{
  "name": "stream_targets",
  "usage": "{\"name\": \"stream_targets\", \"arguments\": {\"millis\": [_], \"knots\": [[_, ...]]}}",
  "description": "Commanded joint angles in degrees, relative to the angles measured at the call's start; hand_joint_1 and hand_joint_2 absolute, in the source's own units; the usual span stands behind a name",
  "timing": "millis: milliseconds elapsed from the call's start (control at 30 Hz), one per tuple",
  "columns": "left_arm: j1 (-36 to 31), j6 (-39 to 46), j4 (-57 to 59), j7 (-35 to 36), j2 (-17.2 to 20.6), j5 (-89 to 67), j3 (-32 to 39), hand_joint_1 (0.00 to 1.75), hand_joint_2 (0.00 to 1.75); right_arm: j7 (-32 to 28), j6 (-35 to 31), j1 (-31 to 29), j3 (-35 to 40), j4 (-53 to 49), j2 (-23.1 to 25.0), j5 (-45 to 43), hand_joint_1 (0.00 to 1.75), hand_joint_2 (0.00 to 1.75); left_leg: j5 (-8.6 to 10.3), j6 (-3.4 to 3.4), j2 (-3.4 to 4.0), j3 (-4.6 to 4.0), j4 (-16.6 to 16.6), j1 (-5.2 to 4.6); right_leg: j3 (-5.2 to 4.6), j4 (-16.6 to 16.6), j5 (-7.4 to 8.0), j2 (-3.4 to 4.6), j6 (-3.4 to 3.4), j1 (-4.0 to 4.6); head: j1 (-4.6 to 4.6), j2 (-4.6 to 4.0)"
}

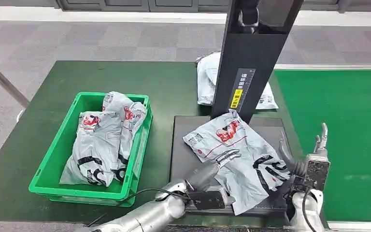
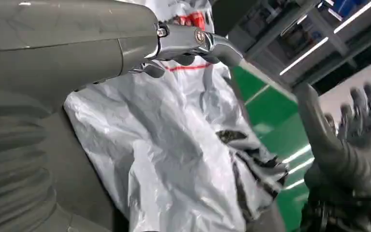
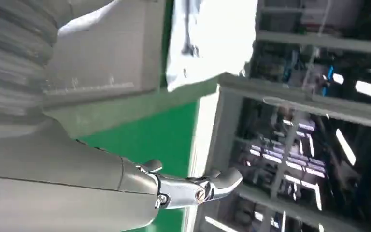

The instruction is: Moved the parcel from conveyor to table for the left to box.

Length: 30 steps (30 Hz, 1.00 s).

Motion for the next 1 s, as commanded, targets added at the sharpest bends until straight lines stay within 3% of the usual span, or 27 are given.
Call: {"name": "stream_targets", "arguments": {"millis": [33,167,600,833,1000], "knots": [[-5.96,4.51,3.04,5.25,1.09,-1.06,-16.15,0.00,1.75,0.00,-0.76,-3.00,7.43,7.40,1.90,1.23,0.00,1.75,0.05,-0.03,0.25,0.08,-0.14,0.04,0.01,-0.16,0.13,0.25,-0.09,0.06,0.00,0.00],[-7.37,9.55,6.41,8.76,1.09,-4.96,-22.13,0.00,1.75,0.00,-2.64,-2.61,11.74,2.62,1.94,1.90,0.00,1.75,0.02,-0.02,0.20,0.02,-0.07,0.03,-0.04,-0.08,0.09,0.21,-0.07,0.04,0.00,0.00],[-7.78,9.14,8.66,11.65,1.09,-5.47,-22.85,0.00,1.75,0.00,-2.88,-1.95,14.77,-1.43,1.21,1.76,0.00,1.75,0.04,-0.02,0.16,-0.01,-0.05,0.01,-0.06,-0.05,0.08,0.16,-0.05,0.02,0.00,0.00],[-9.94,7.09,12.70,17.14,1.09,1.94,-15.11,0.00,1.75,0.00,-2.57,-3.33,18.21,-5.47,1.33,0.32,0.00,1.75,0.04,-0.04,0.26,-0.06,-0.03,-0.01,-0.18,0.03,0.09,0.27,-0.08,-0.01,0.00,0.00],[-10.66,7.31,14.34,21.04,1.38,1.24,-14.93,0.00,1.75,0.00,-3.17,-4.42,18.37,-6.37,1.22,-0.98,0.00,1.75,0.09,-0.08,0.30,-0.06,-0.03,0.02,-0.17,0.01,0.14,0.31,-0.07,0.02,0.00,0.00]]}}
